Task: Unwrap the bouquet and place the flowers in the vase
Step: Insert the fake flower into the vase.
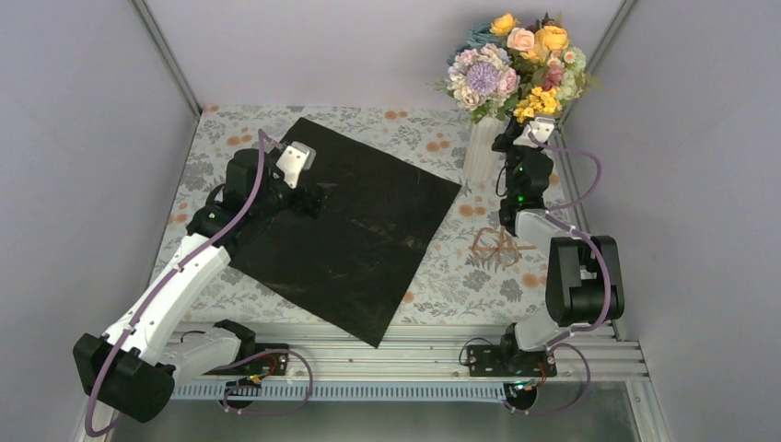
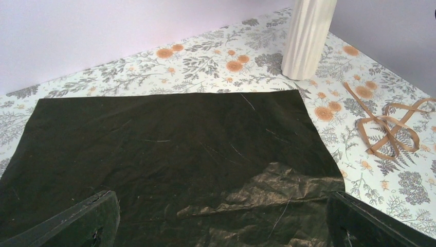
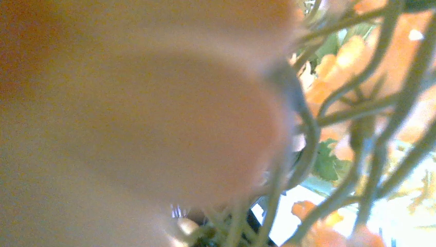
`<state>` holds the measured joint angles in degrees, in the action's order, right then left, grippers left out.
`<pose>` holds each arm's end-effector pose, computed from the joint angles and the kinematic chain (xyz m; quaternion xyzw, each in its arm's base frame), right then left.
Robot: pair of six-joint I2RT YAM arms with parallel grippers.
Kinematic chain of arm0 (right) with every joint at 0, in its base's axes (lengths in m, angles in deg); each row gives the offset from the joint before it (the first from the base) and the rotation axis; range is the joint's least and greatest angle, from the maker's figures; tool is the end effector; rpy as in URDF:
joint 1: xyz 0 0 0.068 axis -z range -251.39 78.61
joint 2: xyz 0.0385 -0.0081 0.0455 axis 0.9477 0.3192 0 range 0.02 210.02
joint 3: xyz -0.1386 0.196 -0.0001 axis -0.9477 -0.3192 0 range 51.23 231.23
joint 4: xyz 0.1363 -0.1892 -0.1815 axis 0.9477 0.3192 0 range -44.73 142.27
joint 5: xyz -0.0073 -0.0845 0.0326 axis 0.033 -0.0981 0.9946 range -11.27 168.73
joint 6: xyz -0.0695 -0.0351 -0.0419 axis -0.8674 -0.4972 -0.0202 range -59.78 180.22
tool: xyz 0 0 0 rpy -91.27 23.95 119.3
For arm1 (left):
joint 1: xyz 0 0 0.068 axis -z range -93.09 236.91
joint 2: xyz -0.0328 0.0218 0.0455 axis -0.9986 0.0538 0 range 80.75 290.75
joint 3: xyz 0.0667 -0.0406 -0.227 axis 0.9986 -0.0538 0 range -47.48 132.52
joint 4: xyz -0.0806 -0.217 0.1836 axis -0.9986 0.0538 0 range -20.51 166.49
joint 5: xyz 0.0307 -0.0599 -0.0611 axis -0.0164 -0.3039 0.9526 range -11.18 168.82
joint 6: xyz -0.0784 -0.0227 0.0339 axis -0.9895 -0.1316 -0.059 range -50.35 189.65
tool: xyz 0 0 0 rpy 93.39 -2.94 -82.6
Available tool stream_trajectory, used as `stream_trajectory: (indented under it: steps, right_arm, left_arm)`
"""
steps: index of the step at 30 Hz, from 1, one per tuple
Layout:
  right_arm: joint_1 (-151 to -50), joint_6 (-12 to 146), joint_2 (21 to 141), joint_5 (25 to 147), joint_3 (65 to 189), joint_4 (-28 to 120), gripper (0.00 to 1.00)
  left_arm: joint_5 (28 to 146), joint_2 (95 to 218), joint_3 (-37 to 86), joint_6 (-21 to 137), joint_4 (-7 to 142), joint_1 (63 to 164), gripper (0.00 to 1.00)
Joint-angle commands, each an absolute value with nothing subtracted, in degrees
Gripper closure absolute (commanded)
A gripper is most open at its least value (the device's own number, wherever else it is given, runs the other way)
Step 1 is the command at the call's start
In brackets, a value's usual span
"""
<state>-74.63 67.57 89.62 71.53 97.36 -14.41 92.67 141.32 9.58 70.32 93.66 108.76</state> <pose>0.4094 0.0133 0.2360 0.0717 0.5970 0.0362 0.7982 0.2939 -0.1381 0.2867 0.2270 0.8210 -0.1958 0.4859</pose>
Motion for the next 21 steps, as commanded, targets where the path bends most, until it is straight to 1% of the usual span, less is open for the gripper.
stream_trajectory:
  steps: [1,4,8,10,14,19,21]
  right_arm:
    - [-74.8,67.2,91.7,71.6,95.6,-7.4,0.96]
    - [-74.8,68.0,90.1,71.2,93.0,-9.1,0.96]
    - [-74.9,68.2,88.1,70.6,92.4,-7.7,0.95]
    - [-75.1,68.3,86.9,71.2,92.4,-6.3,0.91]
    - [-75.4,67.6,84.7,72.0,92.4,-4.8,0.79]
    - [-75.6,67.9,82.9,71.9,92.1,-3.8,0.74]
    - [-75.7,68.2,82.2,72.1,91.7,-3.8,0.7]
  left_arm:
    - [93.4,140.6,9.2,70.6,93.0,108.3,0.0]
    - [93.3,140.6,9.0,70.6,93.1,108.2,0.0]
    - [94.0,140.5,9.1,70.5,92.9,108.2,0.0]
    - [94.2,140.5,9.1,70.5,92.9,108.3,0.0]
    - [94.2,140.1,9.0,70.4,92.9,108.3,0.0]
    - [94.4,139.8,8.9,70.4,92.8,108.3,0.0]
    - [94.5,139.7,8.9,70.4,92.7,108.2,0.0]
